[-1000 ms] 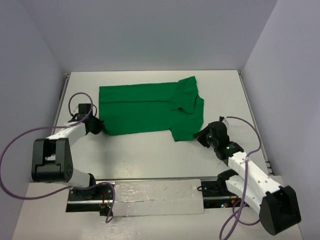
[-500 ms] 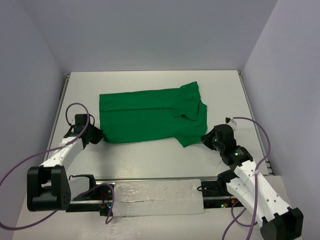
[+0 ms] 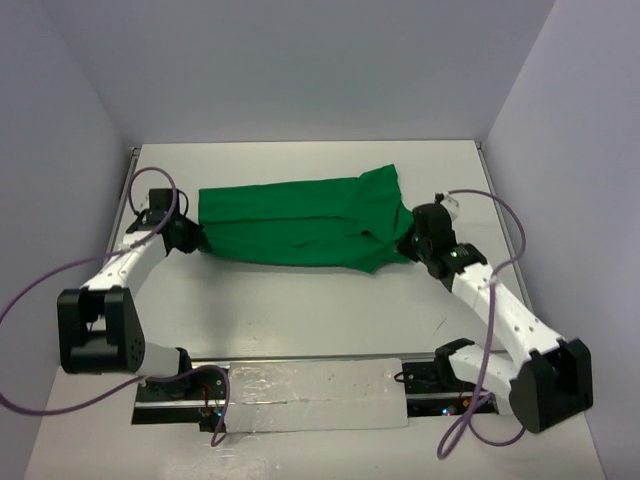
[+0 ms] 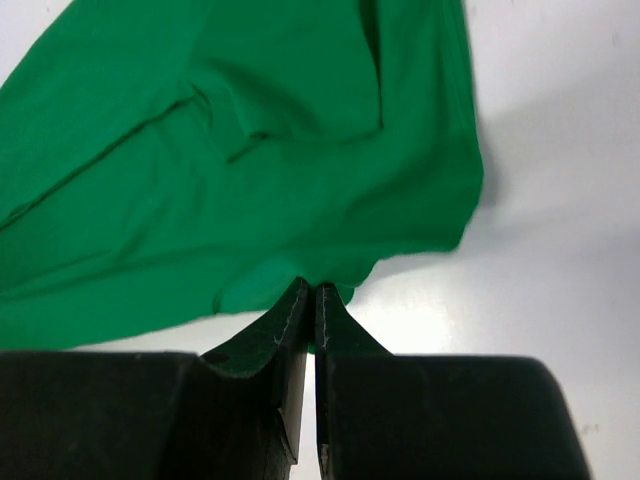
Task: Fold and stack the t-shirts
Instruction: Fold the other side of the tshirt into a rectangle
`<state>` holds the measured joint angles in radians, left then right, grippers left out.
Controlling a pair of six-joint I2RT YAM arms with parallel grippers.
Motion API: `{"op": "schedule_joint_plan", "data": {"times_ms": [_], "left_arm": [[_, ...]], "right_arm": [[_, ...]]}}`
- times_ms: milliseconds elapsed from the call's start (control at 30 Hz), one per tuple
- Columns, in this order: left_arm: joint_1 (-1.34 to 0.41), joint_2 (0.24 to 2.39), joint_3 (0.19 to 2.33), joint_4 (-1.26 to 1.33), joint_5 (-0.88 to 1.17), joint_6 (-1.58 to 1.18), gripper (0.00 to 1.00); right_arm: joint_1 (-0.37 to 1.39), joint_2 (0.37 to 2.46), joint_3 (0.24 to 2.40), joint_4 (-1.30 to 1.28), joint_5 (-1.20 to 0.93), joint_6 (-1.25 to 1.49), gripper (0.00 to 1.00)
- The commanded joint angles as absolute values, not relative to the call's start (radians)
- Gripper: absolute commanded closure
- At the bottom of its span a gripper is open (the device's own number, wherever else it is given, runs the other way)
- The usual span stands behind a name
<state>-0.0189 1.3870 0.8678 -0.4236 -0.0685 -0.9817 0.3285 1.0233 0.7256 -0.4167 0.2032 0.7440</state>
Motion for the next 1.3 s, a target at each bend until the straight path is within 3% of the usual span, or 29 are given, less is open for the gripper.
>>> {"op": "schedule_joint_plan", "data": {"times_ms": [0, 433, 600, 933, 1100, 1133, 1167, 1233, 1267], "left_arm": [[-0.021, 1.521, 1.03, -0.43, -0.101, -0.959, 0.9], [-0.02, 1.747, 1.176, -0.421, -0.068, -0.945, 0.9], [-0.023, 1.631, 1.072, -0.449, -0.049, -0.921, 0.9], [-0.043, 1.369, 0.735, -0.443, 0.031, -0.959, 0.9], [-0.052, 1.299, 0.66, -0.491, 0.005, -0.947, 0.89], [-0.052, 1.29, 0.643, -0.499, 0.004, -0.951, 0.83], [-0.052, 1.279, 0.62, -0.509, 0.0, -0.956, 0.7], [-0.052, 1.268, 0.601, -0.516, -0.031, -0.959, 0.35], [-0.054, 1.261, 0.592, -0.518, -0.035, -0.959, 0.23]], "right_arm": [[0.307, 1.206, 0.876, -0.303, 0.246, 0.683, 0.91], [0.256, 1.5, 1.114, -0.258, 0.293, 0.627, 0.91], [0.249, 1.411, 1.072, -0.292, 0.263, 0.616, 0.91], [0.265, 1.031, 0.665, -0.339, 0.159, 0.682, 0.91], [0.266, 0.947, 0.598, -0.374, 0.171, 0.678, 0.91], [0.266, 0.94, 0.59, -0.376, 0.169, 0.677, 0.91], [0.265, 0.933, 0.58, -0.376, 0.166, 0.675, 0.91], [0.265, 0.931, 0.575, -0.373, 0.161, 0.675, 0.91], [0.267, 0.93, 0.572, -0.37, 0.161, 0.675, 0.91]]}}
